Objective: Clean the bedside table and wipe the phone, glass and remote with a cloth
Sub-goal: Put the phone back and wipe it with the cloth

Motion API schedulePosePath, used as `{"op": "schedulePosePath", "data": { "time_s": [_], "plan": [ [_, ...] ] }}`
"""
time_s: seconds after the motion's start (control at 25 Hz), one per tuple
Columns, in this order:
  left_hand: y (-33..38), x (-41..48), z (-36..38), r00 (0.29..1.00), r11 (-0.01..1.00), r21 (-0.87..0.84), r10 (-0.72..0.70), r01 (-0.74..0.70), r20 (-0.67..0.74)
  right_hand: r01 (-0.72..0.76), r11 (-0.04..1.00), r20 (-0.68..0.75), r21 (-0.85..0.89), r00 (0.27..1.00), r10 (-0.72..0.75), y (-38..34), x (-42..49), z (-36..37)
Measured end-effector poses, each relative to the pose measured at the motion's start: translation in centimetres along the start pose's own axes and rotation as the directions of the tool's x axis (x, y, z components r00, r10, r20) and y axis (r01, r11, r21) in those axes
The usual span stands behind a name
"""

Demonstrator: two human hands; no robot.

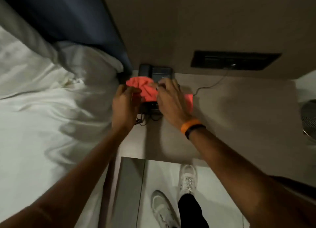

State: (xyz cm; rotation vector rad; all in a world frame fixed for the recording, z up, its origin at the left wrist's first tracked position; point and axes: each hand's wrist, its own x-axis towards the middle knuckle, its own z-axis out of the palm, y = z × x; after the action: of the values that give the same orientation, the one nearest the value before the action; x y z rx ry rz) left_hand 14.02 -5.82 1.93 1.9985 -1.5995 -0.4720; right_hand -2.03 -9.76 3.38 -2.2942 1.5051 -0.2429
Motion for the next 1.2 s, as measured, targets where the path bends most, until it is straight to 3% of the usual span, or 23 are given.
{"op": "schedulePosePath", "data": {
  "time_s": [0.04, 0.12, 0.2, 0.24, 0.36, 0.64, 0.84, 1.0, 1.2],
  "plan": [
    [-0.9, 2.1, -0.1, 0.999, 0.999, -0.010, -0.049, 0.049, -0.001, -0.007, 0.999, -0.032, -0.041, 0.999, 0.006, -0.9, 3.0, -0.1],
    [-2.6, 6.0, 0.5, 0.975, 0.990, 0.104, -0.113, 0.094, 0.193, -0.036, 0.997, 0.072, -0.073, 0.997, 0.041, -1.4, 8.0, 0.2],
    [-3.9, 8.2, 1.8, 0.891, 0.948, 0.318, -0.135, -0.011, 0.434, 0.014, 0.995, 0.353, -0.100, 0.936, 0.023, -0.9, 11.5, 0.9],
    [-4.5, 8.6, 2.3, 0.863, 0.924, 0.374, -0.125, -0.078, 0.489, 0.060, 0.991, 0.468, -0.120, 0.883, 0.004, -0.5, 12.5, 1.4],
    [-5.6, 8.6, 3.6, 0.863, 0.870, 0.445, -0.046, -0.213, 0.503, 0.129, 0.980, 0.582, -0.154, 0.813, -0.016, 0.9, 13.2, 2.9],
    [-6.2, 7.4, 3.6, 0.856, 0.807, 0.492, 0.033, -0.327, 0.515, 0.156, 0.959, 0.459, -0.238, 0.888, -0.030, 1.1, 12.0, 5.4],
    [-5.9, 3.6, 3.0, 0.934, 0.874, 0.406, 0.130, -0.266, 0.332, 0.126, 0.973, 0.374, -0.194, 0.926, -0.046, -0.3, 8.7, 5.8],
    [-5.8, -1.1, 4.4, 0.972, 0.873, 0.436, 0.155, -0.218, 0.176, 0.116, 0.977, 0.341, -0.177, 0.939, -0.050, -1.9, 4.0, 7.7],
    [-6.0, -2.8, 4.2, 0.980, 0.889, 0.421, 0.123, -0.179, 0.156, 0.127, 0.976, 0.315, -0.175, 0.947, -0.067, -2.3, 1.0, 8.9]
  ]
}}
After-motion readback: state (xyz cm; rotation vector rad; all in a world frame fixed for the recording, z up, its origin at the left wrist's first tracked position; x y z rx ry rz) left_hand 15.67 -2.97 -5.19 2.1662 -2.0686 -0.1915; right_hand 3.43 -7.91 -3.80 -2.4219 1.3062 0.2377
